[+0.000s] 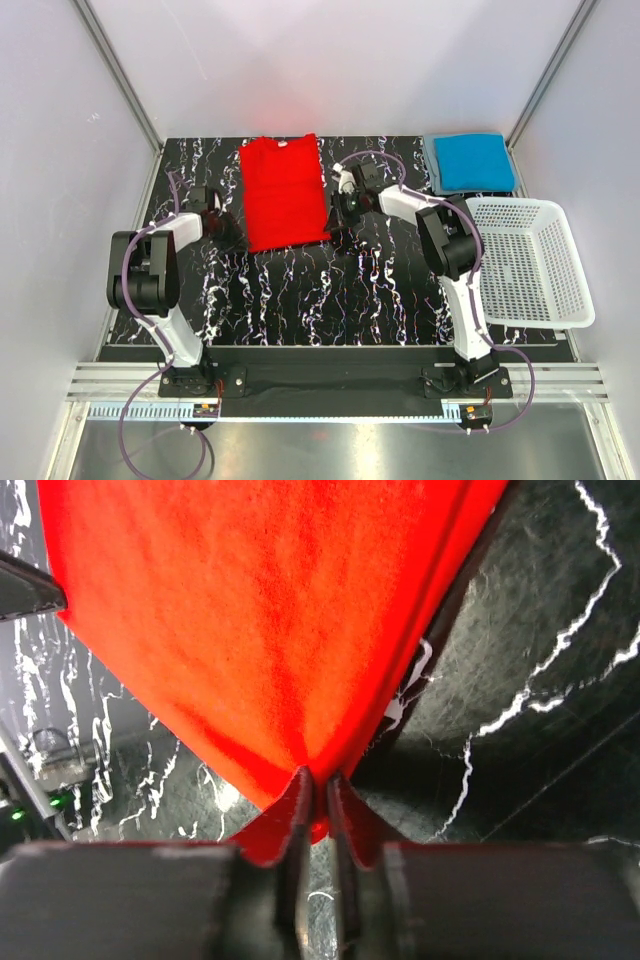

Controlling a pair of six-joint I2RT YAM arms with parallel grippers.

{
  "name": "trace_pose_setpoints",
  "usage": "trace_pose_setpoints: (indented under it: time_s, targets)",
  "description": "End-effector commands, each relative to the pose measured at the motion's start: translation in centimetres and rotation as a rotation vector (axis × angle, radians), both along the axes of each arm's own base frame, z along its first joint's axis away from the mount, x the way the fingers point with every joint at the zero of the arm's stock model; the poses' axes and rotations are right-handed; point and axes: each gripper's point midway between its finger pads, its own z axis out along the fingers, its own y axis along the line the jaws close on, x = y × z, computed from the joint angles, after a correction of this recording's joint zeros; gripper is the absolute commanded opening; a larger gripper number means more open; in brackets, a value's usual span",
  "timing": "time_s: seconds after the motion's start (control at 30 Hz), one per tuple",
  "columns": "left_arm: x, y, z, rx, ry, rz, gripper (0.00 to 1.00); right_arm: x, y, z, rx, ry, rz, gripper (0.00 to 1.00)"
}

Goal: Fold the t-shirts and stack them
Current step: Fold the tshirt

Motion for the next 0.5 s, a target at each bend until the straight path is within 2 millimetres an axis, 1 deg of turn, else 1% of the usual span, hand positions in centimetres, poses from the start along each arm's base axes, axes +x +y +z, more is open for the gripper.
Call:
trace_pose_setpoints:
  time_s: [0.0,0.07,0.1,0.17,0.2,0.27,0.3,0.33,0.37,0.4,0.43,0.47]
  targets:
    - [-0.2,0.2,-1.0,0.021,0.004,-0.002,0.2,-0.8,-0.5,1.1,-0.037,-0.059,-0.007,0.12]
    - [-0.6,0.4,-1.1,0.031,0.019,-0.002,0.11,-1.0,-1.1,1.3,-0.058,-0.074,-0.018,0.08]
    - [-1.2,-0.5,-1.2,0.032,0.026,-0.028,0.0,-1.5,-1.6,1.7,-0.069,-0.081,-0.021,0.06]
    - [-1.4,-0.9,-0.6,0.033,0.017,-0.033,0.0,-2.0,-2.1,2.1,-0.079,-0.089,-0.023,0.04]
    - [-1.8,-1.1,-0.5,0.031,0.02,-0.039,0.0,-2.6,-2.5,2.2,-0.083,-0.088,-0.026,0.03]
    - [-2.8,-1.1,-0.1,0.057,0.022,-0.043,0.0,-3.2,-3.0,2.2,-0.097,-0.084,-0.036,0.01]
    - [-3.6,-1.0,-0.4,0.075,0.035,-0.04,0.0,-4.1,-3.4,2.1,-0.1,-0.065,-0.044,0.01]
    - [-3.9,-1.0,0.1,0.075,0.024,-0.038,0.0,-4.6,-3.6,2.1,-0.098,-0.056,-0.044,0.02]
    - [-4.4,-1.0,0.2,0.072,0.023,-0.038,0.0,-5.2,-3.8,2.0,-0.1,-0.044,-0.046,0.04]
    - [-5.4,-1.4,-0.3,0.059,0.039,-0.05,0.0,-6.0,-4.5,1.6,-0.116,-0.032,-0.069,0.06]
    - [-5.8,-1.7,-0.1,0.045,0.035,-0.053,0.0,-6.5,-4.8,1.5,-0.122,-0.022,-0.081,0.08]
    - [-6.3,-2.1,-0.1,0.029,0.04,-0.063,0.03,-7.1,-5.1,1.3,-0.125,-0.01,-0.088,0.08]
